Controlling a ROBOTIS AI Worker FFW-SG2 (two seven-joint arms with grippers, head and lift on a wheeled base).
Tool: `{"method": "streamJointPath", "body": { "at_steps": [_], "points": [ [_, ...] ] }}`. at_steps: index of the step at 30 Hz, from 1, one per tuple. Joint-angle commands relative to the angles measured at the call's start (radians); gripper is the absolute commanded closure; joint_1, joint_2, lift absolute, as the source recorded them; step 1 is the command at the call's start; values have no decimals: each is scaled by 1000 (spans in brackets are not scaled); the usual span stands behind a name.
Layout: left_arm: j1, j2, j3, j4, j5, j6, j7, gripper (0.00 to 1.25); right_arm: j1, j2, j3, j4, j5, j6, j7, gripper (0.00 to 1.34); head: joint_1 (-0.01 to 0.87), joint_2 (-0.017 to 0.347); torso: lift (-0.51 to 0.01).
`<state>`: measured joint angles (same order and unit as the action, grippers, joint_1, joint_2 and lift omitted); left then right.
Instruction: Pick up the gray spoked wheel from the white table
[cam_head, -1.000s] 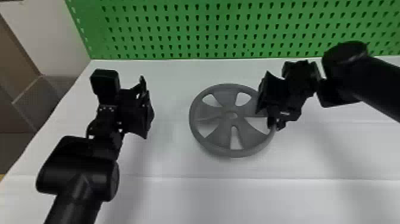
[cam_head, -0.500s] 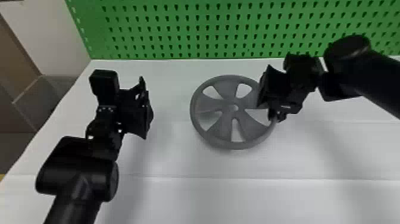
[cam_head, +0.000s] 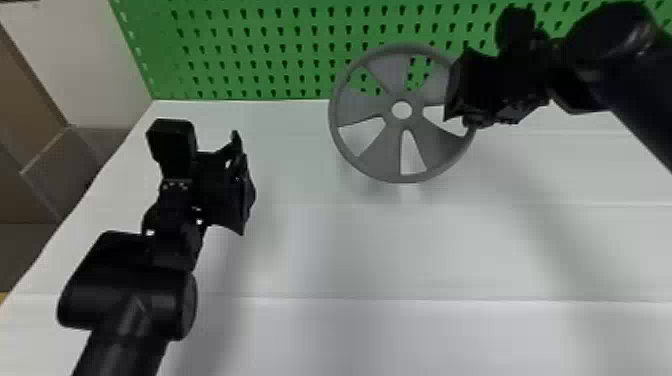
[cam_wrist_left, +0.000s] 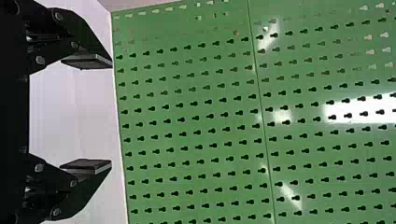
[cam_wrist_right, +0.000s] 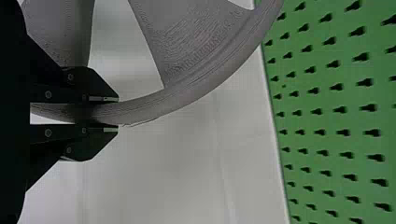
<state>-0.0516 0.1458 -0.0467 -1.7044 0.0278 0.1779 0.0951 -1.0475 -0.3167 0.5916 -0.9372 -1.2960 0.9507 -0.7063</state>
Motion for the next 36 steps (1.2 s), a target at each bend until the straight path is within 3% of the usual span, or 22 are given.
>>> {"method": "streamJointPath", "body": {
  "at_steps": [1,5,16,22,27,36],
  "points": [
    [3,0,2,-3,3,0,0,489,40,4,-98,-89,204,-58,125,1144,779,98,-73],
    [7,1,15,-11,6,0,0,489,86,18,-161,-135,310,-139,232,1144,779,98,-73],
    [12,0,31,-17,17,-2,0,489,182,47,-285,-221,564,-297,384,1144,779,98,-73],
    [15,1,45,-23,24,-2,0,489,242,71,-309,-239,676,-415,455,1144,779,98,-73],
    [21,0,56,-29,30,-2,0,489,307,97,-331,-259,715,-484,461,1147,779,98,-73],
    [27,0,68,-34,41,-5,0,489,463,165,-432,-364,873,-607,488,1148,779,100,-73]
  ]
}}
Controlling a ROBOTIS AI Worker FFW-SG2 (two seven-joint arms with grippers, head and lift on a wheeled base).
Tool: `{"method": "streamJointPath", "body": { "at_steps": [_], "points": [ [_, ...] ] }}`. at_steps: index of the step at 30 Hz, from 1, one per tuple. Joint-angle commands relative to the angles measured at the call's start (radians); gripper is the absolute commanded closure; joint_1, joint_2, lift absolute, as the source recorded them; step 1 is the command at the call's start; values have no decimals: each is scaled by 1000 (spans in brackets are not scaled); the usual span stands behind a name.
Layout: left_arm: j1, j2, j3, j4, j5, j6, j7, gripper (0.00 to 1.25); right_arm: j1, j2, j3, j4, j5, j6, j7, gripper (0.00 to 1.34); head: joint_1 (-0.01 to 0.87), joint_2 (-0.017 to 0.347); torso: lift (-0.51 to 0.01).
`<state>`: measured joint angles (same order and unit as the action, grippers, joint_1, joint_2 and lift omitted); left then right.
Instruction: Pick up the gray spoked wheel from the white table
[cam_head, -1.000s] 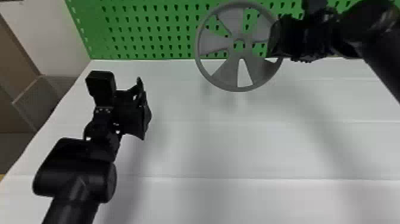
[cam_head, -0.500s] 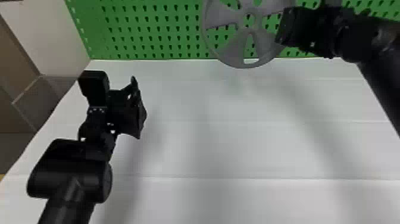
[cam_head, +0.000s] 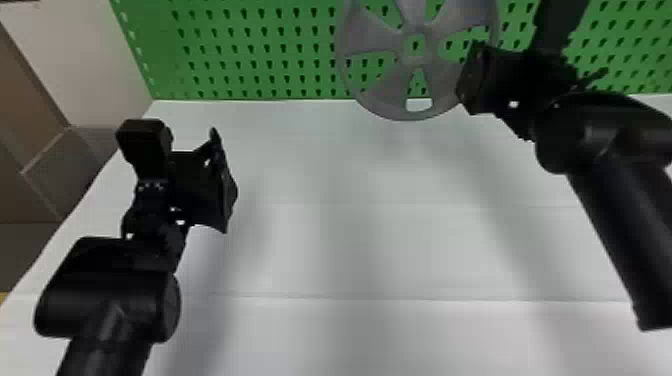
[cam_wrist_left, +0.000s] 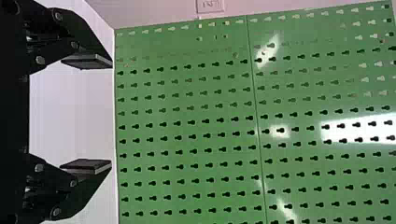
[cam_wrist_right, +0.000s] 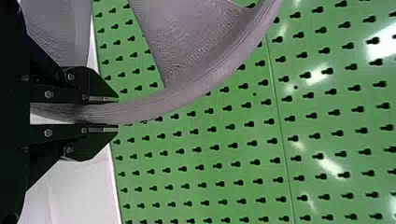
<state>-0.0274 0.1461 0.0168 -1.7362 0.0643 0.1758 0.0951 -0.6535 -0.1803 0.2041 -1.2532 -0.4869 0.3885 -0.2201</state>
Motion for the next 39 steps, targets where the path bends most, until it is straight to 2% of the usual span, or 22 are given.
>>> {"method": "streamJointPath", "body": {
  "at_steps": [1,7,13,22,29,39],
  "points": [
    [4,0,5,-2,5,-2,0,489,86,31,-49,-60,77,-54,4,1148,779,98,-73],
    [9,0,5,-2,20,-7,15,489,176,45,-52,-92,126,-145,38,1151,779,100,-73],
    [12,-2,2,-2,35,-10,22,489,236,55,-55,-103,191,-208,79,1154,779,98,-73],
    [29,-3,-9,-2,57,-21,41,489,328,71,-57,-104,232,-326,85,1154,779,98,-73],
    [41,-11,-15,-2,65,-32,45,486,396,81,-63,-140,245,-366,84,1154,779,98,-73],
    [49,-33,-9,-2,48,-45,45,483,425,82,-72,-172,281,-356,84,1154,779,100,-73]
  ]
}}
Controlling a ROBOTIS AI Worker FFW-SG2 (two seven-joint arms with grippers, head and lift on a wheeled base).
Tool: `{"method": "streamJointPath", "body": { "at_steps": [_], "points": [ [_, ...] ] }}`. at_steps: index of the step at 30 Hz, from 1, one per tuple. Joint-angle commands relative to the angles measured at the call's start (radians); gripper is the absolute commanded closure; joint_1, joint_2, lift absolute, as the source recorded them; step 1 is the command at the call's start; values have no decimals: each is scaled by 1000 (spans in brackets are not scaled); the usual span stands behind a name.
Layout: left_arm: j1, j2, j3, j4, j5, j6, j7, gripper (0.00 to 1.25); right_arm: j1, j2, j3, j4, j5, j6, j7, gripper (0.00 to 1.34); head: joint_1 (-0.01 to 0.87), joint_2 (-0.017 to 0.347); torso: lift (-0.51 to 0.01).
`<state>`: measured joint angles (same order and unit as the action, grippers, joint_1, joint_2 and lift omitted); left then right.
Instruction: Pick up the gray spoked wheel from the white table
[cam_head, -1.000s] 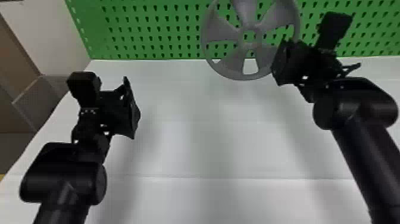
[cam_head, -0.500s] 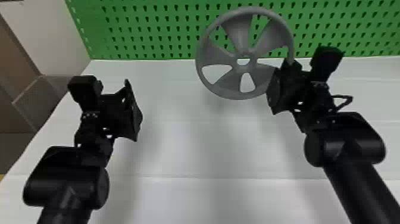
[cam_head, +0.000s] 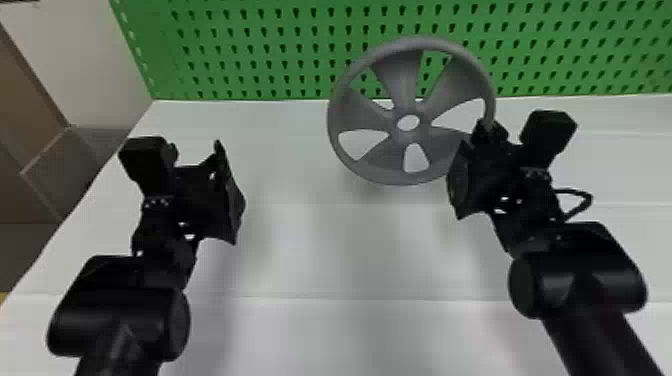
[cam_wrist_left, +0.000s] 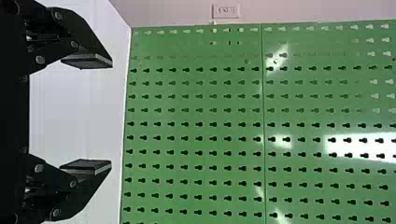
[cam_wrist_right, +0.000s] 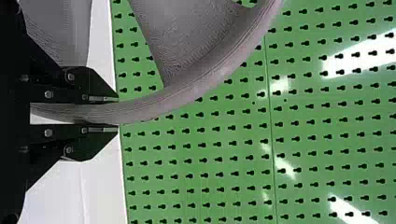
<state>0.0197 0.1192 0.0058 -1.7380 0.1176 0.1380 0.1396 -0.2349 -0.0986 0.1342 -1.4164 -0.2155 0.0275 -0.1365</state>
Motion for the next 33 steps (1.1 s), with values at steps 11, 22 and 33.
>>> {"method": "streamJointPath", "body": {
  "at_steps": [11,22,33],
  "points": [
    [5,-7,2,2,-30,-24,0,487,20,2,5,-9,21,-8,0,1154,779,98,-73],
    [0,-7,-1,9,-32,-43,-2,486,26,-1,8,-9,41,-15,0,1154,779,98,-73],
    [-17,-9,-20,26,-29,-47,-5,489,54,11,-11,-19,57,-24,0,1154,779,98,-73]
  ]
}}
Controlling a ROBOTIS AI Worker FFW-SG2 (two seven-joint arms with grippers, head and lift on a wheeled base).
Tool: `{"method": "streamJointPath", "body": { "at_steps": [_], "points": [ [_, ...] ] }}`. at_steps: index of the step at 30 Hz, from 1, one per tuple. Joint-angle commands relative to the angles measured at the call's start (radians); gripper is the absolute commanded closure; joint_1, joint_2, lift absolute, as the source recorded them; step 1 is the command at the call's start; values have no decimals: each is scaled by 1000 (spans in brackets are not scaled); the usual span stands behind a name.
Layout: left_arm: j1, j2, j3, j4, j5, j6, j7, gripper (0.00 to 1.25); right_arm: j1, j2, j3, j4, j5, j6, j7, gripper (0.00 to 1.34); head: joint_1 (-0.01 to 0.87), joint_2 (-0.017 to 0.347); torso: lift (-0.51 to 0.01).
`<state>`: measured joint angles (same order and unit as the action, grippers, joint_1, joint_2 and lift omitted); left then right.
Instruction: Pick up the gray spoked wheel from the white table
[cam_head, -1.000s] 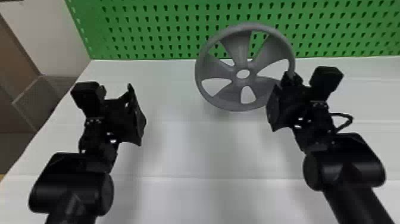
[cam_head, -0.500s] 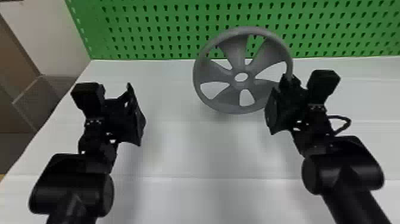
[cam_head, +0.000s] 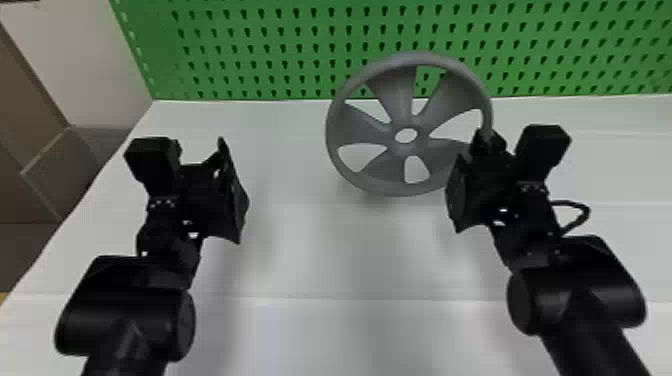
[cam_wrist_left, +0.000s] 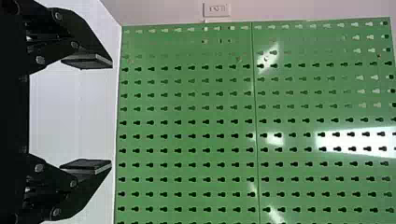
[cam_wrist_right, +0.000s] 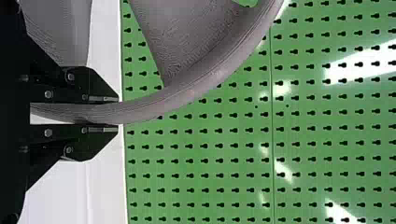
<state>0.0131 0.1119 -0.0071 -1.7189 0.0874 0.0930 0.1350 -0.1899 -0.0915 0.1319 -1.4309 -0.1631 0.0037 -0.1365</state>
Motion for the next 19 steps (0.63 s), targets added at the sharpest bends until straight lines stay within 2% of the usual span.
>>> {"method": "streamJointPath", "body": {
  "at_steps": [1,19],
  "points": [
    [-12,0,-7,7,2,-3,0,489,9,4,-11,-6,7,-1,0,1154,779,98,-73],
    [-16,-1,-7,8,6,-3,0,489,-2,7,-3,-6,2,13,0,1153,779,98,-73]
  ]
}}
